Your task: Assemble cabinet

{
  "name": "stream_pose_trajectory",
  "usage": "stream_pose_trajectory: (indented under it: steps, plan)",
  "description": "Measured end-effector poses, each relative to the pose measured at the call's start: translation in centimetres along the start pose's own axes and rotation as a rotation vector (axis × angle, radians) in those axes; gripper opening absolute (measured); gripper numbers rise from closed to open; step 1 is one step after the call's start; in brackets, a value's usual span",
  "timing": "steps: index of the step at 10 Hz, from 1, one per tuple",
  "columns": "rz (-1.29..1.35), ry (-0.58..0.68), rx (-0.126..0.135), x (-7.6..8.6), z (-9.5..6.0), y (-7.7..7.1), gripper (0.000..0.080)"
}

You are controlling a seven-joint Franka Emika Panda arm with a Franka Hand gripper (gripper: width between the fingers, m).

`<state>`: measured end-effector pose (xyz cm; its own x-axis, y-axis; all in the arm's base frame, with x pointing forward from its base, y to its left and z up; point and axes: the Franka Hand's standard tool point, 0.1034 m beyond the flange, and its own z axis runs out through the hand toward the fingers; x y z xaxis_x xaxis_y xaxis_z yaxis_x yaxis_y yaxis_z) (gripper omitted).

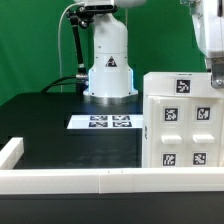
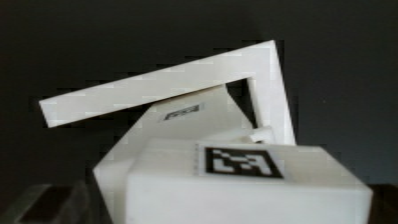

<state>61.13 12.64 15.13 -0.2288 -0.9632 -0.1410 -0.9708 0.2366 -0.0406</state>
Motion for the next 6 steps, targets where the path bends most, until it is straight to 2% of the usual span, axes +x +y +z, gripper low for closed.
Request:
stream_pose_trajectory:
  steps: [1,5,6]
  plan:
    - [-0.02,-0.006,-0.001,0.1,-0.1,0.2,0.0778]
    - [-0.081,-0.038,0.012,0.0,-1.7,0.3,0.0798]
    - [-0.092,-0.036,0.008,-0.1,-1.5,0.4,0.0796]
